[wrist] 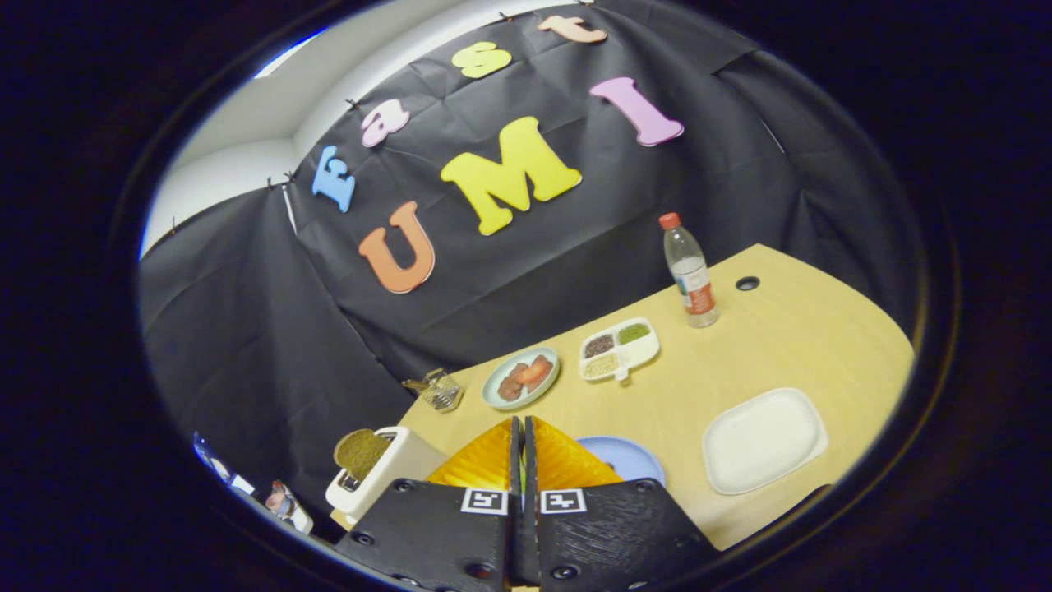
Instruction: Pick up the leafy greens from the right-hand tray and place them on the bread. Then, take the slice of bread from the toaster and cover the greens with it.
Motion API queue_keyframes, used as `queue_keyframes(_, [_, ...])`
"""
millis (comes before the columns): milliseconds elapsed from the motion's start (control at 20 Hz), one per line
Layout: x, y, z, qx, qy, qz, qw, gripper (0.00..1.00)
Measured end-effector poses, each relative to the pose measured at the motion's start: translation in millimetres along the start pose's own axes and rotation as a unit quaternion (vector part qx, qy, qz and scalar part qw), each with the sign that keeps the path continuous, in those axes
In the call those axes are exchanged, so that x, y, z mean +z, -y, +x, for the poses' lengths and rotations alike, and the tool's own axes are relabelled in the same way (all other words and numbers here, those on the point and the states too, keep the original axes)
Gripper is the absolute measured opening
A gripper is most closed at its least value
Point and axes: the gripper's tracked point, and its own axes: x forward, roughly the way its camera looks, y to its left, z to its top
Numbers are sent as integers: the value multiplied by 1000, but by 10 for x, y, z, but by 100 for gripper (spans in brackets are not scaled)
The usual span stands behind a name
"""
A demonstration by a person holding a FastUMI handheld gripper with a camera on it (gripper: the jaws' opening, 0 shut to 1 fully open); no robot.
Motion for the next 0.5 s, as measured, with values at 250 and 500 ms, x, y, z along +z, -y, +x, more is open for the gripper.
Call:
queue_keyframes(250, [-425, -298, 263, 30, -32, 30, 999, 0])
queue_keyframes(500, [-572, -86, 426, 18, -44, 70, 996, 0])
